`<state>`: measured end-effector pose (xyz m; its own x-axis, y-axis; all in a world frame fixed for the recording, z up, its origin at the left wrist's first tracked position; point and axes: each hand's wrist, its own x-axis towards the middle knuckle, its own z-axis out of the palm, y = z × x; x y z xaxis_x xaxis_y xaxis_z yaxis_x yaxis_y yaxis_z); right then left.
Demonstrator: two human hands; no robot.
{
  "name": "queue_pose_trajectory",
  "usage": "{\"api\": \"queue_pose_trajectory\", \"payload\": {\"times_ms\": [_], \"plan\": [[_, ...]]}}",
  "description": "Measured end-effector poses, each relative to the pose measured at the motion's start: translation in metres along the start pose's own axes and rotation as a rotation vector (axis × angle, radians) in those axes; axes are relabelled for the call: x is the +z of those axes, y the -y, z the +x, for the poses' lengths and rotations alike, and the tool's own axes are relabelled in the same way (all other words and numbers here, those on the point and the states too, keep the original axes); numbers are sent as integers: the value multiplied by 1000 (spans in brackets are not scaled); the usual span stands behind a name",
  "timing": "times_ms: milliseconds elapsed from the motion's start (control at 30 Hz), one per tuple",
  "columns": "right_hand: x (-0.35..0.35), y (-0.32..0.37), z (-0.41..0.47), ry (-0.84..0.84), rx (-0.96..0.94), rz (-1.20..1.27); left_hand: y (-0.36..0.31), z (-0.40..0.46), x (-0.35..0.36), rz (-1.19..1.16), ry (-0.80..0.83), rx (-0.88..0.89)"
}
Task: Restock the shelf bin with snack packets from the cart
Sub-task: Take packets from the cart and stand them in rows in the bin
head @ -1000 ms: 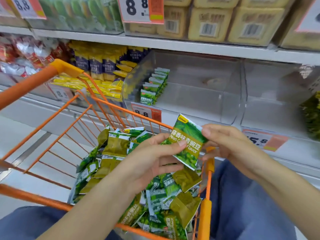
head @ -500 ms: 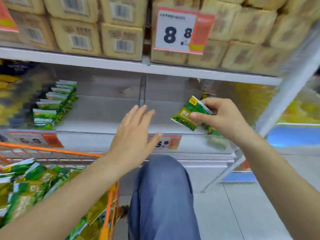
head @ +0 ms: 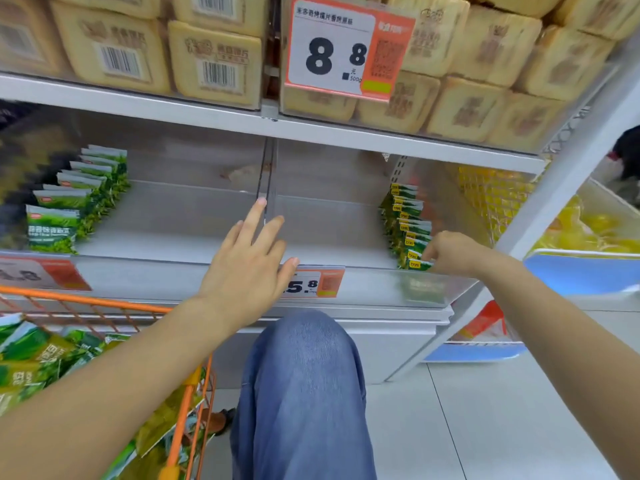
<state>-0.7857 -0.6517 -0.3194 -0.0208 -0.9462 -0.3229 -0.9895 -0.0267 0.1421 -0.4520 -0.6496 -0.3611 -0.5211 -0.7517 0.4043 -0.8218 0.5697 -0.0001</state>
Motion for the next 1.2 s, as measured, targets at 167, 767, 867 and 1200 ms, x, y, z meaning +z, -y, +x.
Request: {"api": "queue_pose_trajectory", "payload": {"times_ms": [167, 767, 867, 1200], "plan": [[3, -6, 8, -19, 0, -30, 2, -4, 2, 31, -34, 51], [-22, 18, -6, 7, 27, -320, 8, -10, -13, -36, -39, 81], [-36, 68, -22, -267, -113, -184, 18, -33, -39, -156, -37, 53], [-33, 261, -75, -490, -924, 216, 89, -159, -109, -279, 447, -202]]}}
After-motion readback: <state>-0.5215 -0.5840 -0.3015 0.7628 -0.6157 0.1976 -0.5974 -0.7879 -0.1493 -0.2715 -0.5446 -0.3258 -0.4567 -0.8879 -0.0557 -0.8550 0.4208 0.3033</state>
